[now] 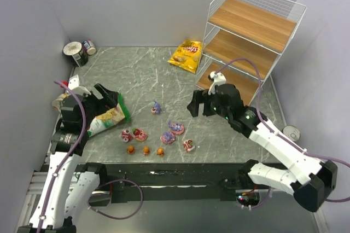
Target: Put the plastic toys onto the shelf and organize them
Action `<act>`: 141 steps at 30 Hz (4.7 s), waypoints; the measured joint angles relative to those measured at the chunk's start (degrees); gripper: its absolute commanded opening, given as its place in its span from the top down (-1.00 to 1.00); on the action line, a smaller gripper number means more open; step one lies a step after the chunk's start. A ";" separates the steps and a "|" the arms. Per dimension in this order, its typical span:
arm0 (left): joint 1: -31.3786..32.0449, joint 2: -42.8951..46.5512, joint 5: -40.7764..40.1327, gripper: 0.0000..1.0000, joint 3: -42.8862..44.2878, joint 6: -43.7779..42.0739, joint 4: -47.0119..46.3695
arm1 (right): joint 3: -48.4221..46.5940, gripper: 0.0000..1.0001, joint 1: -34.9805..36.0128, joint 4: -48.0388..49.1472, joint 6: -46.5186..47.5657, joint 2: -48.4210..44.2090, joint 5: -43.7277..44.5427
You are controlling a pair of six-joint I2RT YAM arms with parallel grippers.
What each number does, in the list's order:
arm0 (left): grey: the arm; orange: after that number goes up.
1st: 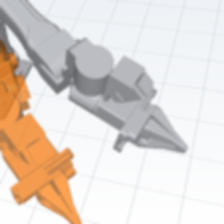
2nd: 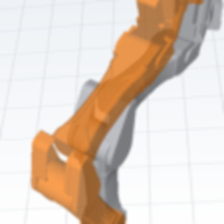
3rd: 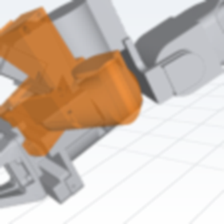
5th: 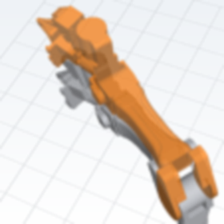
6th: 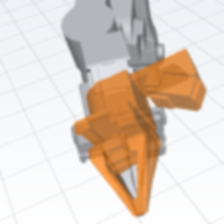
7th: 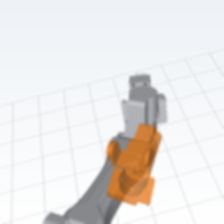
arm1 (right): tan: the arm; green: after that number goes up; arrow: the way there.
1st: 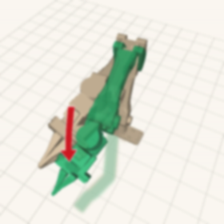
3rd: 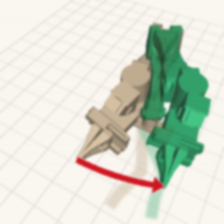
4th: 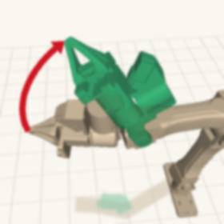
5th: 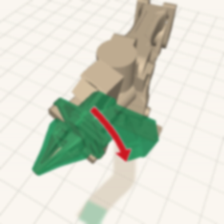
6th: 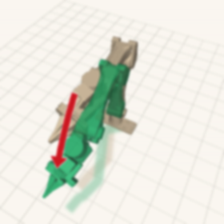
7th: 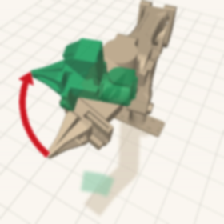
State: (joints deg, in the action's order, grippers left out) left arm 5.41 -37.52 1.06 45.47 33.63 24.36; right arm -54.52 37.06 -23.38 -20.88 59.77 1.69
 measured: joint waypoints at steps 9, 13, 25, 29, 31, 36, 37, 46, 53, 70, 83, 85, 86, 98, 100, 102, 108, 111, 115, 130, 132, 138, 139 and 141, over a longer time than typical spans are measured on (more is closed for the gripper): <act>0.00 3.41 -0.48 -0.93 2.32 -1.51 6.73 | 6.10 -1.00 2.45 2.56 -1.46 -11.52 -7.15; 0.00 3.04 -0.46 -0.93 2.67 -1.64 8.74 | 6.21 -1.00 2.45 2.80 -1.81 -13.35 -9.68; 0.00 7.80 1.40 -0.93 -0.44 -2.51 7.54 | 8.28 -0.96 3.41 2.40 0.94 -12.72 -13.09; 0.00 9.94 2.67 -0.93 -4.31 -2.45 5.49 | 14.53 -0.91 6.25 4.24 2.51 -10.86 -13.68; 0.00 11.17 2.84 -0.93 -6.54 -2.34 4.72 | 16.41 -0.89 7.69 4.50 2.89 -9.42 -13.68; 0.00 12.48 2.84 -0.93 -8.26 -2.29 4.31 | 17.05 -0.93 12.37 4.74 2.45 -6.29 -9.22; 0.00 12.63 2.82 -0.93 -8.26 -2.29 4.02 | 17.05 -0.93 13.68 4.74 1.92 -5.90 -7.15; 0.00 13.05 2.69 -0.93 -8.26 -2.32 2.91 | 17.53 -0.87 18.91 3.19 -8.72 -4.00 6.62; 0.00 13.05 2.64 -0.93 -8.26 -2.32 2.91 | 19.50 -0.80 22.08 1.86 -19.47 -4.44 13.73; 0.00 13.05 2.49 -0.93 -8.26 -2.29 2.91 | 19.61 -0.12 39.36 -1.70 -42.60 -0.63 22.67; 0.00 13.03 2.14 -0.93 -8.26 -2.32 2.91 | 24.06 0.24 39.15 6.91 -44.00 5.49 24.83; 0.00 13.00 2.14 -0.93 -8.26 -2.32 2.91 | 24.37 0.26 38.62 8.61 -44.00 6.47 24.79; 0.00 12.98 2.12 -0.93 -8.26 -2.29 2.91 | 24.57 0.27 38.38 9.44 -44.00 7.04 24.79; 0.00 12.92 2.10 -0.93 -8.26 -2.29 2.91 | 27.02 0.26 36.17 12.15 -44.26 9.73 24.65; 0.00 12.92 2.10 -0.93 -8.26 -2.32 2.91 | 27.89 0.25 35.52 12.00 -44.33 9.62 24.74; 0.00 12.92 2.10 -0.93 -8.26 -2.32 2.91 | 28.79 0.25 34.73 11.82 -44.46 9.07 24.90; 0.00 12.92 2.10 -0.93 -8.26 -2.29 2.93 | 31.47 0.09 31.56 11.82 -44.15 6.21 25.31; 0.00 12.92 2.10 -0.93 -8.26 -2.32 2.91 | 31.74 -0.18 30.93 11.69 -43.32 5.49 25.33; 0.00 12.94 2.10 -0.93 -8.26 -2.32 2.91 | 31.65 -0.57 31.06 11.98 -42.05 5.05 25.18; 0.00 12.94 2.08 -0.93 -8.26 -2.32 2.91 | 29.62 -0.83 31.80 12.59 -31.34 7.93 26.14; 0.00 12.94 2.08 -0.93 -8.26 -2.32 2.91 | 29.03 -0.83 31.78 12.55 -29.88 9.09 26.60; 0.00 12.94 2.08 -0.93 -8.26 -2.32 2.91 | 28.26 -0.76 31.04 13.05 -25.81 10.75 27.39; 0.00 12.94 2.08 -0.93 -8.26 -2.32 2.91 | 28.26 -0.72 30.91 13.27 -25.16 10.80 27.47; 0.00 12.94 2.08 -0.93 -8.26 -2.32 2.91 | 28.26 -0.68 30.53 13.64 -23.87 10.95 27.65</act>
State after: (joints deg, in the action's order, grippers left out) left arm 5.41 -24.58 3.14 37.21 31.31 27.27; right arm -26.26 67.59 -9.74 -44.75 70.72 29.34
